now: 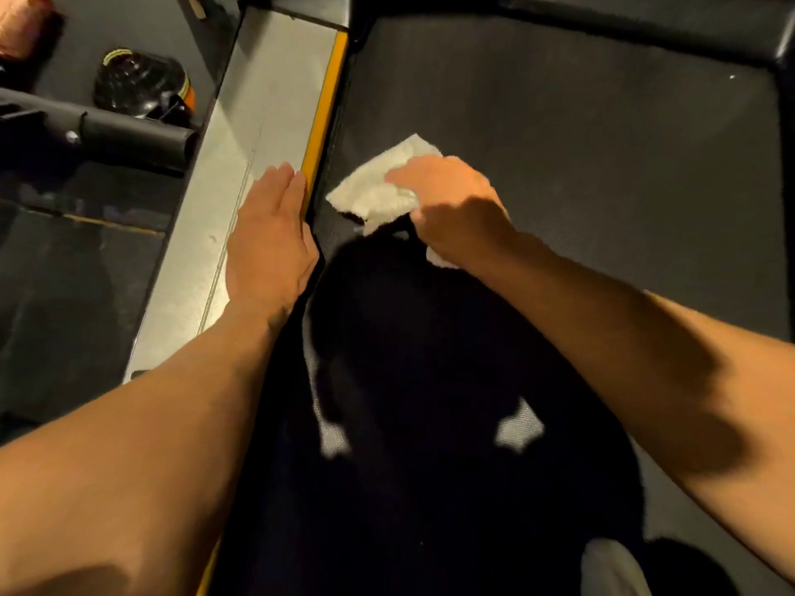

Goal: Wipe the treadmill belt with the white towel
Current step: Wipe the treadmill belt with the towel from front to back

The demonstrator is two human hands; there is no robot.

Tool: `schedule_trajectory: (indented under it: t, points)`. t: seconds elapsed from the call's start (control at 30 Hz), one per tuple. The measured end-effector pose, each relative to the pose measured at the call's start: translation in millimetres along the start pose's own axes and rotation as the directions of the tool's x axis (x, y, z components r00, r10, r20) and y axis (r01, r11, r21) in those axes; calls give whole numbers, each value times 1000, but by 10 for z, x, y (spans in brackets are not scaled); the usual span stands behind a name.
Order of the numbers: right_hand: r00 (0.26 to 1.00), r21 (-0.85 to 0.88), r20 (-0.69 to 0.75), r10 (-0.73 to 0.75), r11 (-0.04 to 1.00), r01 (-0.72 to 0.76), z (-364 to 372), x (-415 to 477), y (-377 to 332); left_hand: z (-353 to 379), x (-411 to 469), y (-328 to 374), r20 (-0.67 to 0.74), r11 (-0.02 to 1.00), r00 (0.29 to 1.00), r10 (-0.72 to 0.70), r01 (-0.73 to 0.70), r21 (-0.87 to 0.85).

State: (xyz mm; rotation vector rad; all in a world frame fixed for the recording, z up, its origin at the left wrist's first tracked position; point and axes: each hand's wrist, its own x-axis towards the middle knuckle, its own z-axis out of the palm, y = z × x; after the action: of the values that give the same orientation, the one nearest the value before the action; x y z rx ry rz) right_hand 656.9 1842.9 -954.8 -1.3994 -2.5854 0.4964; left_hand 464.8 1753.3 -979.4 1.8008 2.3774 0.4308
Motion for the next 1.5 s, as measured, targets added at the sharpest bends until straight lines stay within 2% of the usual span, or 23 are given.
schedule_trajectory:
  t: [0.1,0.23,0.3,0.37,0.43,0.53,0.67,0.7,0.83,0.93,1.03,1.13,1.17,1.23,1.3,1.33,1.43,1.5]
  points:
    - [981,-42,26,191,981,-190,83,122,58,-19,-13,0,5,1000,1000,-7,7,-15]
    - [982,-69,101,162,985,-155,167,-304,-369,-10,12,0,33,1000,999,-5,5,-7]
    - [978,-72,119,170,984,-162,10,-198,-412,-9,16,-9,41,1000,999,-12,13,-11]
    - [971,-102,108,215,974,-205,-154,59,-215,-21,9,5,42,1000,999,3,-2,-23]
    - [956,-55,83,280,959,-277,-241,287,14,-35,15,9,43,999,999,8,-6,-37]
    - [919,10,125,374,926,-378,-85,77,84,-43,28,-13,41,998,999,7,-5,-55]
    - [982,113,89,168,978,-178,75,-764,-251,-40,30,8,51,998,999,-8,11,-59]
    - [985,131,70,155,978,-163,101,-822,-219,-38,25,9,46,998,999,-4,6,-57]
    - [899,136,-30,437,893,-429,51,-244,-27,-32,11,15,39,999,999,13,-12,-30]
    - [857,142,26,514,847,-512,122,-26,-47,-25,7,-13,32,999,999,16,-14,-34]
    - [901,193,15,434,883,-428,269,-449,-351,-7,33,-14,55,998,998,-14,18,-65]
    - [922,335,149,357,859,-387,99,-736,-507,-4,47,-18,57,996,998,-30,35,-86]
    - [913,324,161,374,854,-407,18,-664,-437,-1,44,-19,53,996,998,-20,25,-84]
    - [883,229,93,460,853,-469,-133,-436,-189,-4,29,-22,41,998,999,4,-1,-67]
    - [824,238,22,566,798,-554,-188,-251,33,-1,18,-13,25,998,999,32,-31,-57]
    - [803,230,31,595,778,-585,-143,-242,54,1,17,-21,21,998,999,37,-36,-57]
    - [821,99,103,561,816,-570,110,-472,-212,5,27,-43,32,998,999,28,-26,-65]
    - [858,154,131,496,845,-512,159,-687,-407,0,24,-47,33,998,999,39,-37,-60]
